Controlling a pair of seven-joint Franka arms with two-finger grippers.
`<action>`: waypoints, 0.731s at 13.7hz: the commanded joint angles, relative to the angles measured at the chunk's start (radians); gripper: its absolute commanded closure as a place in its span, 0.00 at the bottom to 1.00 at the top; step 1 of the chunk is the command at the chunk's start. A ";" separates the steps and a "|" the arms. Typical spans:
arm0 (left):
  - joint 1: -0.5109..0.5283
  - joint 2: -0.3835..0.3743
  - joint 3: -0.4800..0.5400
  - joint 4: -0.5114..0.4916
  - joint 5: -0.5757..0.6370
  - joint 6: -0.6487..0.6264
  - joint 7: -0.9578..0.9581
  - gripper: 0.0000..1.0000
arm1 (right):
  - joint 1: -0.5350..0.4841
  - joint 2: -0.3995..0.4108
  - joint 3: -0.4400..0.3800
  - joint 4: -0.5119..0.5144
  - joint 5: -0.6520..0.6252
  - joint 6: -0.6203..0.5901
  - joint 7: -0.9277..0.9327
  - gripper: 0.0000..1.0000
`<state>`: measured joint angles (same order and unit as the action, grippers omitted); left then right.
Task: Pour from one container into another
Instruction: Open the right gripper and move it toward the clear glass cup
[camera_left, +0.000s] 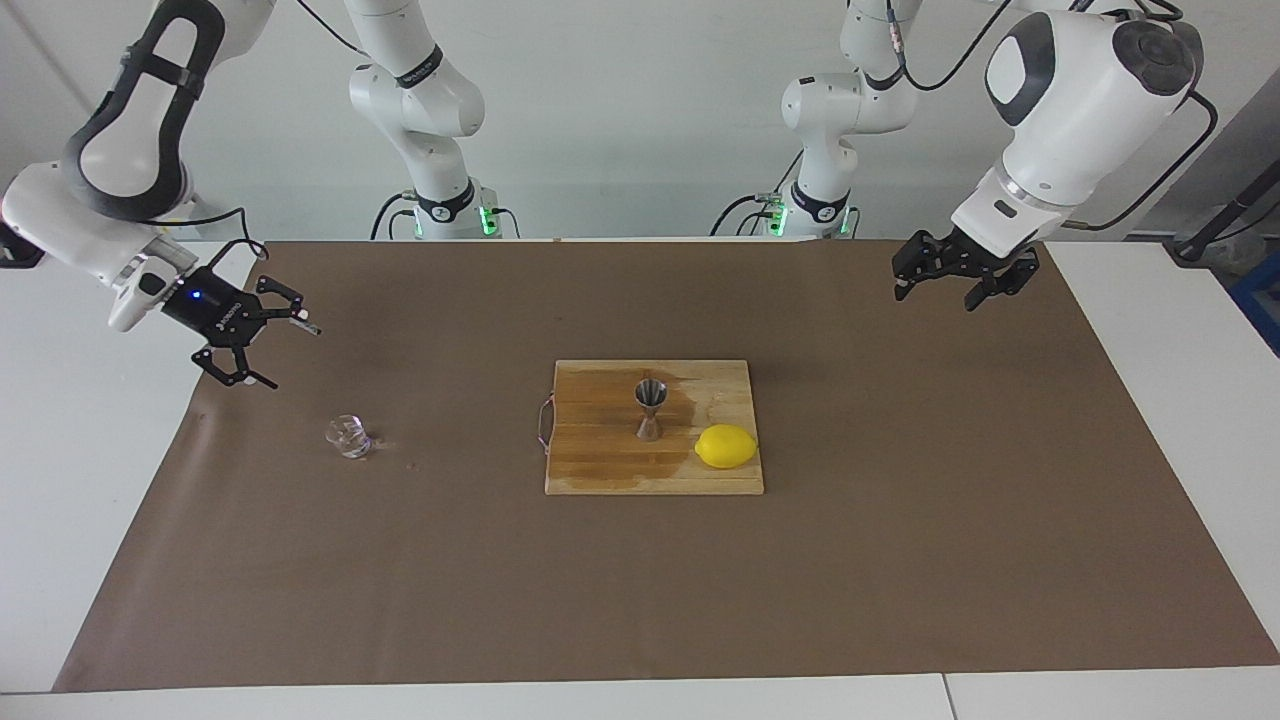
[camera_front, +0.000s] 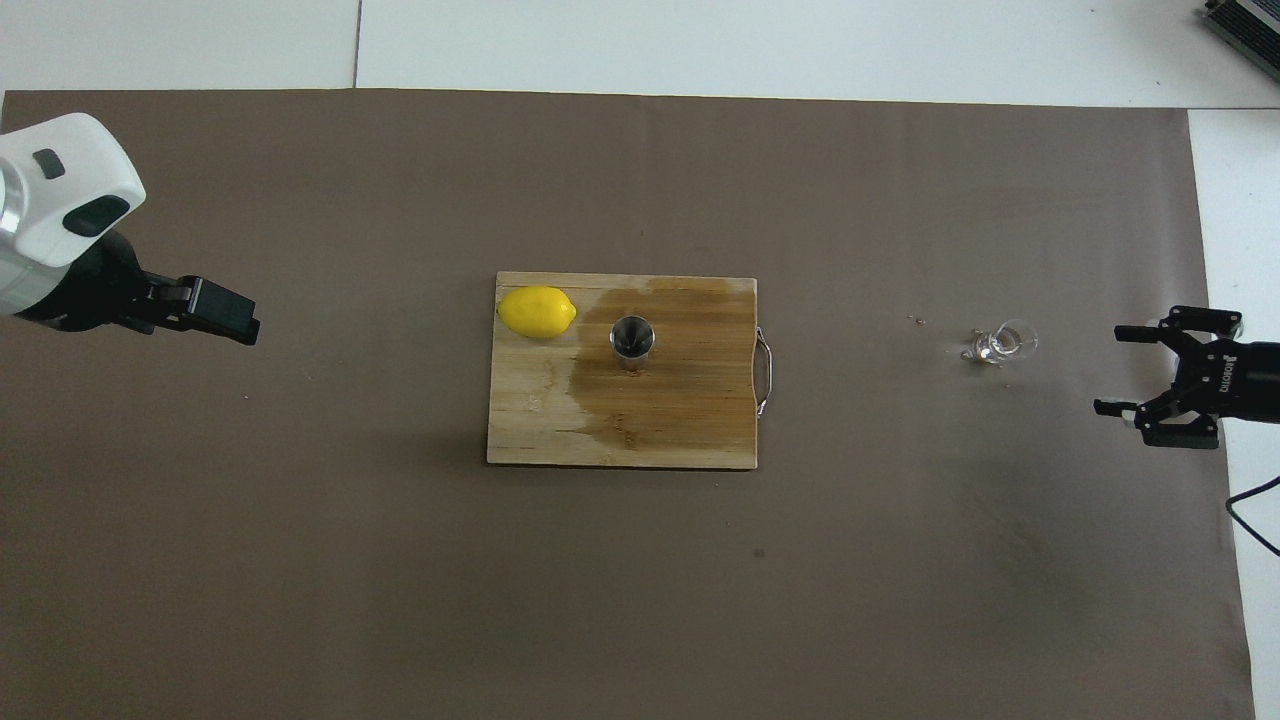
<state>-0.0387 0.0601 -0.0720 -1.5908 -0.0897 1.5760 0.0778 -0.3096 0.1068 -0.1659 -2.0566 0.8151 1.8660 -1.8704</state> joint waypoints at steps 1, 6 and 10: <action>0.013 -0.051 -0.009 -0.070 0.034 0.030 0.008 0.00 | -0.032 0.065 0.008 0.064 0.024 -0.039 -0.143 0.00; 0.022 -0.057 0.024 -0.052 0.081 0.041 0.004 0.00 | -0.083 0.159 0.009 0.102 0.127 -0.105 -0.323 0.00; 0.014 -0.063 0.040 -0.041 0.103 0.038 -0.097 0.00 | -0.083 0.162 0.012 0.119 0.130 -0.137 -0.313 0.00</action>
<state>-0.0245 0.0237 -0.0248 -1.6073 -0.0206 1.5950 0.0485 -0.3784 0.2615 -0.1630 -1.9574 0.9224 1.7558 -2.1808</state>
